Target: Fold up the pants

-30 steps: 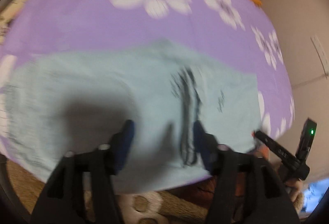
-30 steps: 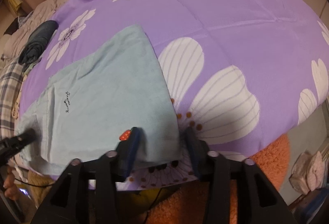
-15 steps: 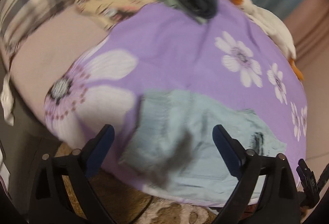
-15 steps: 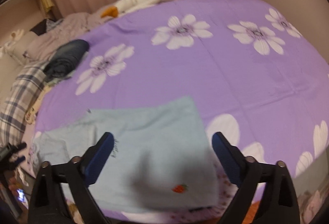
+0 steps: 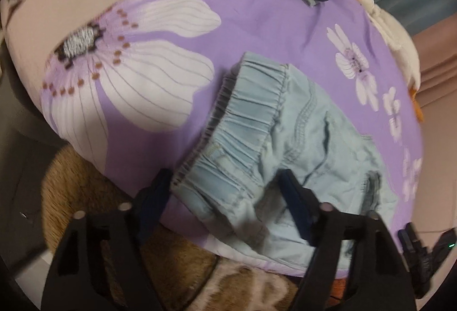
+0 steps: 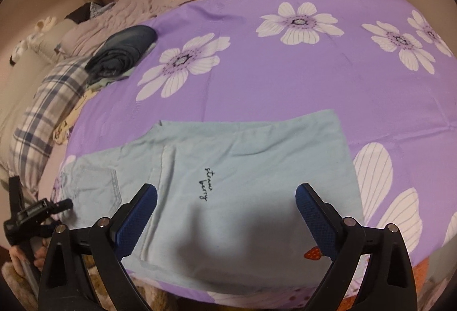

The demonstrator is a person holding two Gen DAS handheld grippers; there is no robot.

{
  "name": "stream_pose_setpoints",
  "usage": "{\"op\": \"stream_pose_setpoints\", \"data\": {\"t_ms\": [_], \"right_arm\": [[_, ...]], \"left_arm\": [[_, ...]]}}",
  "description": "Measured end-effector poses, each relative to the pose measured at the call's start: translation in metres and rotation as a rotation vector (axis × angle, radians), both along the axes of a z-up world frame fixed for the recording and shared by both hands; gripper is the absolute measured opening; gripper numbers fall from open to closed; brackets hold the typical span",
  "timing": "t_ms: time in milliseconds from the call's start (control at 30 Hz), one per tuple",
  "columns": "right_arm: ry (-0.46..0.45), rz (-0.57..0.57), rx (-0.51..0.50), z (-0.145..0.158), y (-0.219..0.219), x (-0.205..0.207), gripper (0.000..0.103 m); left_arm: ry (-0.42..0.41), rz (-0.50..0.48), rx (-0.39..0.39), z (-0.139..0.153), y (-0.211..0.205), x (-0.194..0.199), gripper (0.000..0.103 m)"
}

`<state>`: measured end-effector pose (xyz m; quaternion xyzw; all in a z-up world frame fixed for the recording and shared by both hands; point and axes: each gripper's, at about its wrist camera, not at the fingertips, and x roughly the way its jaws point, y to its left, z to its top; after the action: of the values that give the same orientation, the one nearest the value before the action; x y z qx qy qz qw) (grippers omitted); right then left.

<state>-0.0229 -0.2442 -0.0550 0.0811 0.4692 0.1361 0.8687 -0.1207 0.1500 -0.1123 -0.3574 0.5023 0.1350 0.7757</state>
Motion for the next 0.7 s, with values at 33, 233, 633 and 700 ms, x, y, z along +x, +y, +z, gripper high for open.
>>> {"op": "stream_pose_setpoints", "data": {"t_ms": [33,233,633,700], "right_arm": [[0.009,0.001,0.0,-0.001,0.001,0.001,0.097],[0.013,0.008,-0.001,-0.001,0.009,0.002,0.097],[0.04,0.029,-0.018,-0.007,0.018,0.002,0.097],[0.047,0.027,-0.012,-0.008,0.018,0.003,0.097]], "left_arm": [[-0.001,0.011,-0.007,0.0,0.001,-0.002,0.071],[-0.004,0.0,-0.029,-0.005,0.0,-0.004,0.067],[0.024,0.029,-0.03,-0.005,-0.004,-0.005,0.064],[0.02,0.029,-0.043,-0.007,-0.002,-0.003,0.064]]}}
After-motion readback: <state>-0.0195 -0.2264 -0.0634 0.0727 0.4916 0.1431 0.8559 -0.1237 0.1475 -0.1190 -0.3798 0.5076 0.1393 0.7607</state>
